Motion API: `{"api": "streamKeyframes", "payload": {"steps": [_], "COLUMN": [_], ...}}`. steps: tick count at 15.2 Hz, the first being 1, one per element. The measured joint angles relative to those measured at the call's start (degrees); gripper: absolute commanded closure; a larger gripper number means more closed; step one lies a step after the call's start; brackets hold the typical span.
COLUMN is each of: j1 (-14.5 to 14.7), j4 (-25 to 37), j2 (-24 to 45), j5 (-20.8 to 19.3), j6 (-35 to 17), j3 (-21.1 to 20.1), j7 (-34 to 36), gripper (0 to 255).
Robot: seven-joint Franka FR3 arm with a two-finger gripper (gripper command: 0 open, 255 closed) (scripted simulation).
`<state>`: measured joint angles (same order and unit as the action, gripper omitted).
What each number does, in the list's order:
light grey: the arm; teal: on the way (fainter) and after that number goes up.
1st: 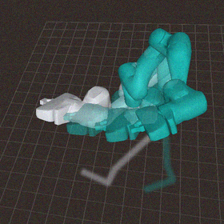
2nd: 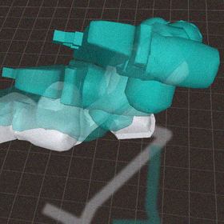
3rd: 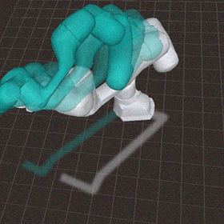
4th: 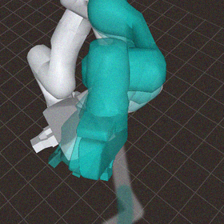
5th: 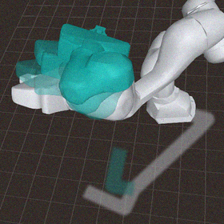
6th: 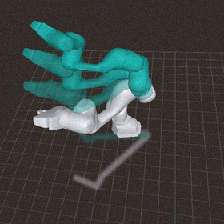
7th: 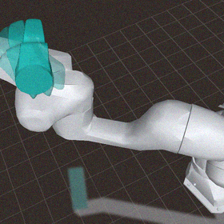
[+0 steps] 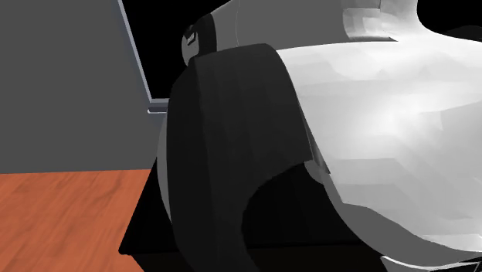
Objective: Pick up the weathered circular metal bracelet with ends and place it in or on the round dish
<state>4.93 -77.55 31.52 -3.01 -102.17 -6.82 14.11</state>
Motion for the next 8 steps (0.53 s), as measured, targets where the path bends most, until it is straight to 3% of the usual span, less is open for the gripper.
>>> {"api": "streamKeyframes", "payload": {"steps": [5, 8], "j1": [0.2, 1.4], "j4": [3.2, -0.4], "j2": [-0.3, -2.9], "j5": [0.1, 0.3], "j6": [3.5, 2.5], "j3": [-0.1, -0.7], "j7": [0.1, 2.0], "gripper": [255, 255]}}
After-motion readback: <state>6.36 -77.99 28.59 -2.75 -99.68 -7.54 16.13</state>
